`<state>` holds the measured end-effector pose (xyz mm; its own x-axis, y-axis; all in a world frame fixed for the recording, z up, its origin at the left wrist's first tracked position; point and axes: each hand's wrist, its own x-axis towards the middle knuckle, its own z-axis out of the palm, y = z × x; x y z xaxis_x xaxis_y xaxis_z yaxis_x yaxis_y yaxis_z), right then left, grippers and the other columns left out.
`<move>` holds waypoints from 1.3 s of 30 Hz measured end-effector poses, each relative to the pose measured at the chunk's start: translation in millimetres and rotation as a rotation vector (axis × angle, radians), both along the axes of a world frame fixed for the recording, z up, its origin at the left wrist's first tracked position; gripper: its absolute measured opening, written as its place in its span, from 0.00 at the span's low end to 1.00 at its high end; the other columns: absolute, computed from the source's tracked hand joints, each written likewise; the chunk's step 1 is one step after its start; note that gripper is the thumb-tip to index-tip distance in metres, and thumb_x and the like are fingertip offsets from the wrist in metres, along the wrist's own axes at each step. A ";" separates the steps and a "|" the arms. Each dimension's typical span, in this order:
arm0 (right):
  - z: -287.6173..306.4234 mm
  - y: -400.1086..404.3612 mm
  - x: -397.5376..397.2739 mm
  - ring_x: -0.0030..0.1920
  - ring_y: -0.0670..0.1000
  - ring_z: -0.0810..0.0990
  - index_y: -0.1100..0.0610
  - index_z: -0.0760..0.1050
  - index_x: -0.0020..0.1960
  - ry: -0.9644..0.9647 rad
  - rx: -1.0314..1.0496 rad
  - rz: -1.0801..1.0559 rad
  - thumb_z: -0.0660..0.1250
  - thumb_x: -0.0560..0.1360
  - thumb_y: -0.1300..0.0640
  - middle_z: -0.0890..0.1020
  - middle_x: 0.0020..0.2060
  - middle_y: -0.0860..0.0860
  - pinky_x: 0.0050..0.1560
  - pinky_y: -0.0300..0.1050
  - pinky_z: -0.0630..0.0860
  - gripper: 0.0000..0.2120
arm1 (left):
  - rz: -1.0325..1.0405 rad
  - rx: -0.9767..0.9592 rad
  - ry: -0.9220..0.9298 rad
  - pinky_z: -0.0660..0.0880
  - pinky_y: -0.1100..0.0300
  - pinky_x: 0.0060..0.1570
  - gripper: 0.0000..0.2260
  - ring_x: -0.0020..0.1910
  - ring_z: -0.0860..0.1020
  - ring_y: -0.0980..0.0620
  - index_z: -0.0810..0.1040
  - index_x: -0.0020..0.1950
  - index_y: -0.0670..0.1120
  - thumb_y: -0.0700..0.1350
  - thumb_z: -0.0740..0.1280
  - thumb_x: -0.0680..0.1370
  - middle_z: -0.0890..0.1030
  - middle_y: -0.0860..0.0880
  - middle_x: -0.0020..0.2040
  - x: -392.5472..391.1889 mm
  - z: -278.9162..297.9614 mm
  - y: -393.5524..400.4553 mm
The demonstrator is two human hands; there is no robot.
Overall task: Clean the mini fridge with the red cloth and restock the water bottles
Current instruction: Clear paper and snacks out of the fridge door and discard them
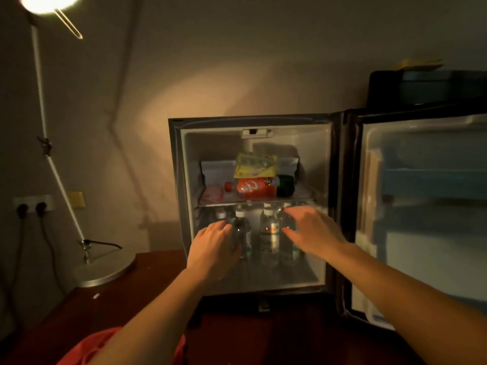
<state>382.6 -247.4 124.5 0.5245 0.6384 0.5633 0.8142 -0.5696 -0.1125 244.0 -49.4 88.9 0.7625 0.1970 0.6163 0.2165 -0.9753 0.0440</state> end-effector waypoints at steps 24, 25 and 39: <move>47.7 106.1 112.7 0.60 0.60 0.75 0.51 0.74 0.62 -0.235 0.072 0.015 0.56 0.76 0.48 0.78 0.58 0.54 0.58 0.53 0.70 0.18 | 0.012 -0.173 0.044 0.74 0.46 0.59 0.23 0.60 0.76 0.46 0.72 0.65 0.52 0.64 0.62 0.76 0.78 0.49 0.63 133.1 73.0 71.5; 47.2 102.6 113.2 0.58 0.61 0.77 0.51 0.76 0.61 -0.249 0.076 0.021 0.54 0.75 0.47 0.80 0.56 0.55 0.56 0.54 0.72 0.20 | 0.029 -0.136 0.057 0.73 0.46 0.59 0.24 0.61 0.75 0.46 0.71 0.66 0.51 0.64 0.62 0.76 0.76 0.48 0.64 135.2 72.0 71.7; 36.7 40.1 65.6 0.53 0.59 0.78 0.55 0.80 0.55 -0.385 0.177 -0.009 0.74 0.69 0.58 0.80 0.49 0.55 0.49 0.54 0.78 0.15 | -0.043 -0.254 -0.015 0.77 0.54 0.42 0.10 0.48 0.80 0.47 0.73 0.56 0.53 0.51 0.67 0.77 0.79 0.49 0.53 93.0 69.7 47.6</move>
<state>448.2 -207.3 161.2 0.2596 0.5101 0.8200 0.8109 -0.5763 0.1018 337.0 -1.7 158.6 0.7643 0.3151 0.5627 0.1729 -0.9407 0.2920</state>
